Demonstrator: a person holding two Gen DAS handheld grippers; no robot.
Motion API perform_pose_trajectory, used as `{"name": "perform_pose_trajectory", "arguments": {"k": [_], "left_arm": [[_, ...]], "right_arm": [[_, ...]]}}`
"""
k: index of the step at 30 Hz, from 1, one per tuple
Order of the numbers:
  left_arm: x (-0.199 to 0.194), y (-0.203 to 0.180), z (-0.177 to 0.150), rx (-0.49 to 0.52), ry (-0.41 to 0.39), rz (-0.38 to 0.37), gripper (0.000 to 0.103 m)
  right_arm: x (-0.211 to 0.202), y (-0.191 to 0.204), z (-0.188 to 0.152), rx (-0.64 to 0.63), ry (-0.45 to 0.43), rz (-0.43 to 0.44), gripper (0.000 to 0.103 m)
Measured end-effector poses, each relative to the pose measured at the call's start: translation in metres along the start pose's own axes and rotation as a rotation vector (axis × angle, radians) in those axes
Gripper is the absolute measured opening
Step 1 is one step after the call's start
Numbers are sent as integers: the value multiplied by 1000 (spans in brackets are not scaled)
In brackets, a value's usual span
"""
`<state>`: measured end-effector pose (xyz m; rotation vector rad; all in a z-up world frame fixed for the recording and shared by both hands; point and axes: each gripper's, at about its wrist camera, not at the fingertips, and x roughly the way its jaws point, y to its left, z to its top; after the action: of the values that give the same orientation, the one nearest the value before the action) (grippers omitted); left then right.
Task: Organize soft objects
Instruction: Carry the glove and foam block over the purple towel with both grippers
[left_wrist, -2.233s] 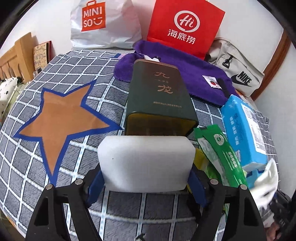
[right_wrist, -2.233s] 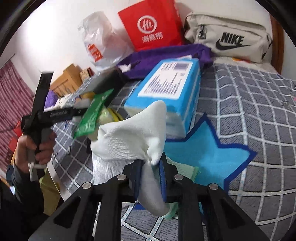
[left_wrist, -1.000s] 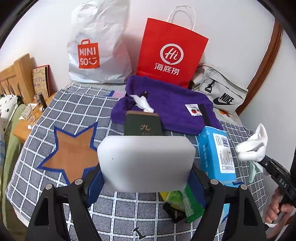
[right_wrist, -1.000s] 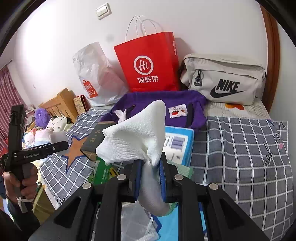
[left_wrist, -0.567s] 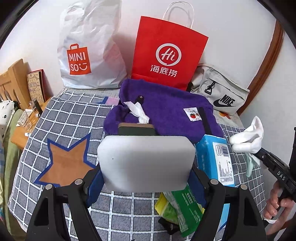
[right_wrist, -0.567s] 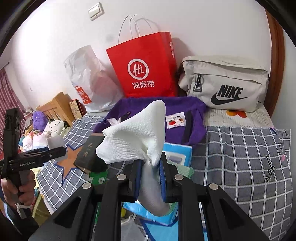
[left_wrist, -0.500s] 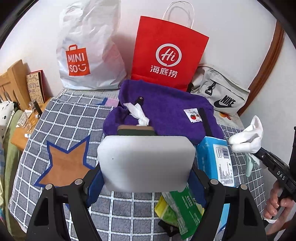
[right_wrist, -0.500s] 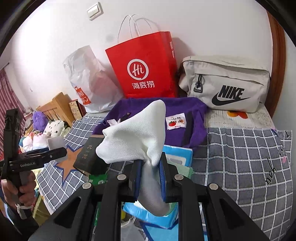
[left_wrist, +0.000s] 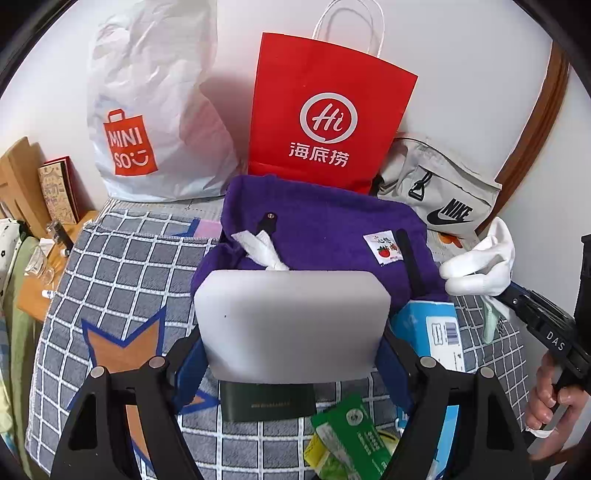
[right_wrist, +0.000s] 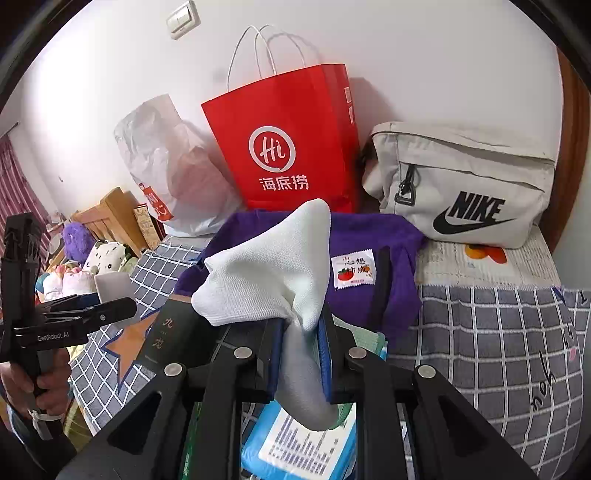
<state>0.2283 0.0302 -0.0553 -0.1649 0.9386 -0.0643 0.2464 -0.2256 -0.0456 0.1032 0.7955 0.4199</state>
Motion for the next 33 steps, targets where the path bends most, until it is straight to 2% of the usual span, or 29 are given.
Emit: {"name": "perform_pose_trajectory", "arguments": {"k": [9, 17, 26, 33], "left_arm": [[23, 5, 17, 0, 22, 17, 79], [48, 10, 30, -5, 48, 32, 79], [73, 12, 44, 1, 69, 42, 79], [92, 9, 52, 10, 86, 37, 79]], "right_arm": [[29, -7, 17, -11, 15, 0, 19], [69, -22, 28, -17, 63, -23, 19], [113, -30, 27, -46, 140, -20, 19], [136, -42, 21, -22, 194, -9, 19]]}}
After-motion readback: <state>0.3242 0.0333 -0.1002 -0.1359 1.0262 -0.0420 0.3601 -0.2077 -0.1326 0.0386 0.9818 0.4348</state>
